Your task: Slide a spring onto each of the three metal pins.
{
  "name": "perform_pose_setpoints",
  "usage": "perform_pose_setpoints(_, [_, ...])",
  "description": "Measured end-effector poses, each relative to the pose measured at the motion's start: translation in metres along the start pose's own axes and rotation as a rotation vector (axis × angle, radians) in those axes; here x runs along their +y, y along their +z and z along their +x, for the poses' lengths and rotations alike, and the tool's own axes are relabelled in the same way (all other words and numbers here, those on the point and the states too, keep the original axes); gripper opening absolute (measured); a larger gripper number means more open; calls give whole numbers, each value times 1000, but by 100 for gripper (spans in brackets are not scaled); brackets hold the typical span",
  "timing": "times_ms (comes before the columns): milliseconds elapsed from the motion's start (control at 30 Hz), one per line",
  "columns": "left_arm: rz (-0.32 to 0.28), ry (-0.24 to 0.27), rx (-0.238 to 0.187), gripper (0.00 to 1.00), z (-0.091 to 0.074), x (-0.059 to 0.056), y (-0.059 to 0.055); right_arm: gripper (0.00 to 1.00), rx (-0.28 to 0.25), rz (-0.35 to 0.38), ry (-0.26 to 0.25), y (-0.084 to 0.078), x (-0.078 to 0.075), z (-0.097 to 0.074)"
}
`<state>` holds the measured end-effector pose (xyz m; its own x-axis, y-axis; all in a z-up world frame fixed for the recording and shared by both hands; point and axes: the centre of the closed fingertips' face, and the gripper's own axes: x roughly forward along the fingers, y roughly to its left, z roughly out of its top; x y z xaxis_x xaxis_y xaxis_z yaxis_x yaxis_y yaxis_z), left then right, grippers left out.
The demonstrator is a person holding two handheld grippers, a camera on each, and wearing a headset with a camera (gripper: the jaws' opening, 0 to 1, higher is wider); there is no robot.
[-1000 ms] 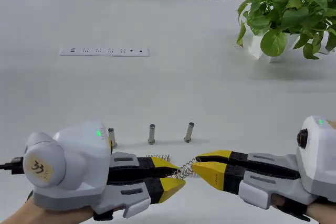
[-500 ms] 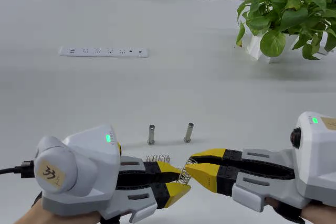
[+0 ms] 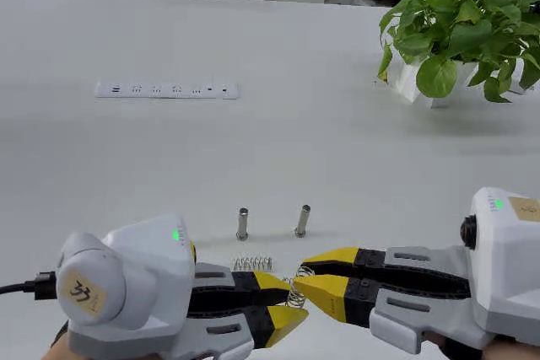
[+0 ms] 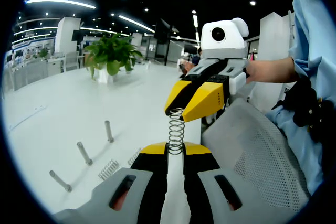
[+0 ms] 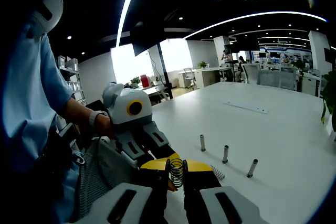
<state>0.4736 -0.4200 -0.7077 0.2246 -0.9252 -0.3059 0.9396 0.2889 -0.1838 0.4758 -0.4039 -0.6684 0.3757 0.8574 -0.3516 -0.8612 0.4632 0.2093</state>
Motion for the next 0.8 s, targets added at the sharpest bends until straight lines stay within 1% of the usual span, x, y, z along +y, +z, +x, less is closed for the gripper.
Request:
perform_pose_setpoints(67, [-4,-1,-3,6,0,-1,0,6,3,-8,3,0,0,0])
perform_pose_setpoints(100, [-7,-1,-5,6,0,-1,0,7,7,-29,10,0,1,0])
perform_pose_setpoints(167, [-9,0,-7,6,0,-1,-1,7,18,-76,-6,-2,-2,0])
perform_pose_setpoints(200, [-10,2,-9,6,-1,-1,-1,10,20,-79,-3,-3,0,1])
perform_pose_setpoints(300, [-9,6,-5,6,-1,0,-2,25,19,-71,1,-2,0,2])
perform_pose_setpoints(333, [-8,8,-1,6,-1,1,-3,27,28,-85,-7,-4,-2,2])
perform_pose_setpoints(367, [-4,11,2,6,-1,2,-3,28,43,-104,-7,-5,-2,2])
perform_pose_setpoints(467, [5,15,14,6,-1,3,-5,32,69,-122,-6,-6,-4,2])
perform_pose_setpoints(500, [7,14,20,6,-1,4,-6,34,87,-134,-6,-7,-5,2])
perform_pose_setpoints(533, [15,16,28,6,-1,5,-7,37,124,-162,-2,-10,-7,1])
perform_pose_setpoints(600, [28,19,49,6,-1,6,-10,38,173,-222,10,-13,-10,0])
perform_pose_setpoints(633, [35,19,54,6,-1,7,-11,38,191,-231,15,-13,-11,0])
perform_pose_setpoints(733, [63,18,82,6,0,8,-14,39,267,-279,47,-14,-13,-2])
perform_pose_setpoints(800, [82,13,96,6,1,7,-16,39,310,-336,86,-12,-11,-3])
